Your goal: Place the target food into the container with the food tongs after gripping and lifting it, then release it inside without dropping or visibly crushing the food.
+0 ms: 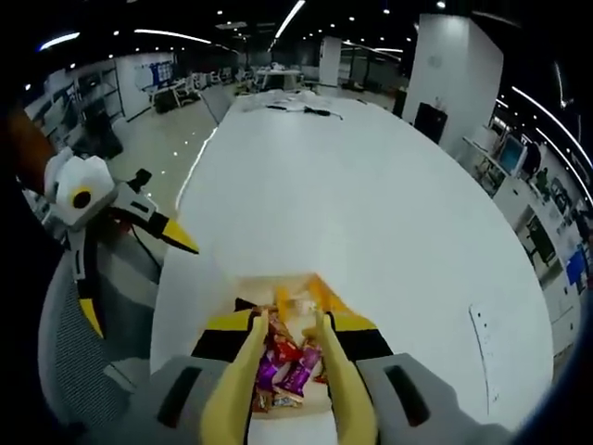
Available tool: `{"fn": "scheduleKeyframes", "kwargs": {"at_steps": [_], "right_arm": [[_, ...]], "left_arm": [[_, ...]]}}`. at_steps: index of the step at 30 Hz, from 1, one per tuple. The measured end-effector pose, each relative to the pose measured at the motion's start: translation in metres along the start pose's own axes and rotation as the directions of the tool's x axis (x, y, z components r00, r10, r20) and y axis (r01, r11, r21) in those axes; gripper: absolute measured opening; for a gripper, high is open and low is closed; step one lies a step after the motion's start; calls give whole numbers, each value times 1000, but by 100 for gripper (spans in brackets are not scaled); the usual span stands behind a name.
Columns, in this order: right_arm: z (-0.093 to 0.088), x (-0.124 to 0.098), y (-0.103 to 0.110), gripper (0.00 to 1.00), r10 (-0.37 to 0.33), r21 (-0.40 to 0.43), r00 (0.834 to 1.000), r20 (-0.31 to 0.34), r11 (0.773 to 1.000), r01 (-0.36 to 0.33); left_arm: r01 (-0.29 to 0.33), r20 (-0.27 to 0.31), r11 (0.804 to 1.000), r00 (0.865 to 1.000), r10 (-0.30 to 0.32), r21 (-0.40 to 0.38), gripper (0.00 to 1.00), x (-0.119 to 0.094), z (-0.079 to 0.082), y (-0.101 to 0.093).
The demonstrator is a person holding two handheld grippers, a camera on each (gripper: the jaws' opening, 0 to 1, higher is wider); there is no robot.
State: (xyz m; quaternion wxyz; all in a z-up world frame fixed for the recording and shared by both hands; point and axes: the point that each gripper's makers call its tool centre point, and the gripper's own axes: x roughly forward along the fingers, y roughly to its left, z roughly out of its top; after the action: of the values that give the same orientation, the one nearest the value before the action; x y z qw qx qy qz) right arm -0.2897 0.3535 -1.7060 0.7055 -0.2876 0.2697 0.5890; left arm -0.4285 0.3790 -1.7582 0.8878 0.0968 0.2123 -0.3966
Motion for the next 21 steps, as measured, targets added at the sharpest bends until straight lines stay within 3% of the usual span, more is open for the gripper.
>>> {"fn": "scheduleKeyframes", "kwargs": {"at_steps": [2,12,18,21], "right_arm": [[10,-2,1,29,15,22,996,85,1000,-17],[17,-29,0,29,-19,18,983,185,1000,16],[20,-56,-8,29,-95,94,956,278,993,72],[19,-70,-6,29,-99,116,941,323,991,64]], "left_arm": [[-2,0,1000,1000,2,-1,98,0,0,0],[5,-7,1000,1000,-5,0,98,0,-1,-1],[7,-13,1000,1000,-7,0,98,1,-2,-2],[12,-18,1000,1000,-12,0,98,1,-4,-3]]}}
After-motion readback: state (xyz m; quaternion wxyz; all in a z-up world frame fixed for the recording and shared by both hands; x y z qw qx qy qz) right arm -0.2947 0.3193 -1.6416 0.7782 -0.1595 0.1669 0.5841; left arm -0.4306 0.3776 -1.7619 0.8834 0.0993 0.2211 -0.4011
